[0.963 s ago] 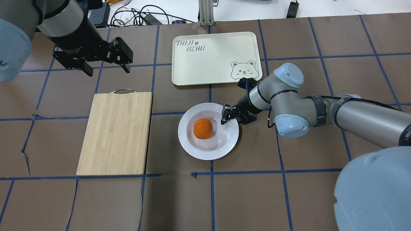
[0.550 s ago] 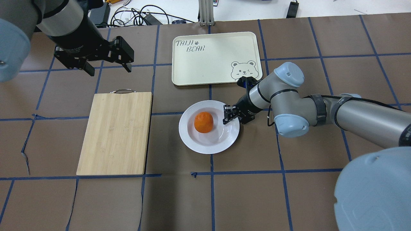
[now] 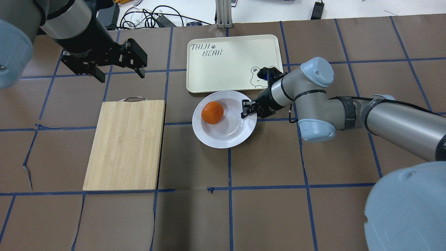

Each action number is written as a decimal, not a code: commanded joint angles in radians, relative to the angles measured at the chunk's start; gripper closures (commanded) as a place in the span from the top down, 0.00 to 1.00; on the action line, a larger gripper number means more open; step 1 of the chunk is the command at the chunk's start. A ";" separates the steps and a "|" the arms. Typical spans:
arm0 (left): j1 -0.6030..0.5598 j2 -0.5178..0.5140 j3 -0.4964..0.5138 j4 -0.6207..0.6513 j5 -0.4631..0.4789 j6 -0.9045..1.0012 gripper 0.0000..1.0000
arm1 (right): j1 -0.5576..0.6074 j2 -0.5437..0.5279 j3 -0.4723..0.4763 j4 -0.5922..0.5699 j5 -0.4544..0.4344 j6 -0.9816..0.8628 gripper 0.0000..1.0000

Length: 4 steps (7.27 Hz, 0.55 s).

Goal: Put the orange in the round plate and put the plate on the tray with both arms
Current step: 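Grip the plate rim with the right gripper and slide it onto the tray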

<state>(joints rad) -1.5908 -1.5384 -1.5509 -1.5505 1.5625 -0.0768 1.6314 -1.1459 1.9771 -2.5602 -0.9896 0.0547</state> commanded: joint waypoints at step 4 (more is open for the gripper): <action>0.000 0.000 -0.002 0.001 0.007 0.000 1.00 | -0.016 0.107 -0.267 0.020 0.075 0.017 0.00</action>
<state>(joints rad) -1.5907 -1.5386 -1.5520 -1.5493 1.5691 -0.0767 1.6233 -1.0985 1.8116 -2.5670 -0.9180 0.0688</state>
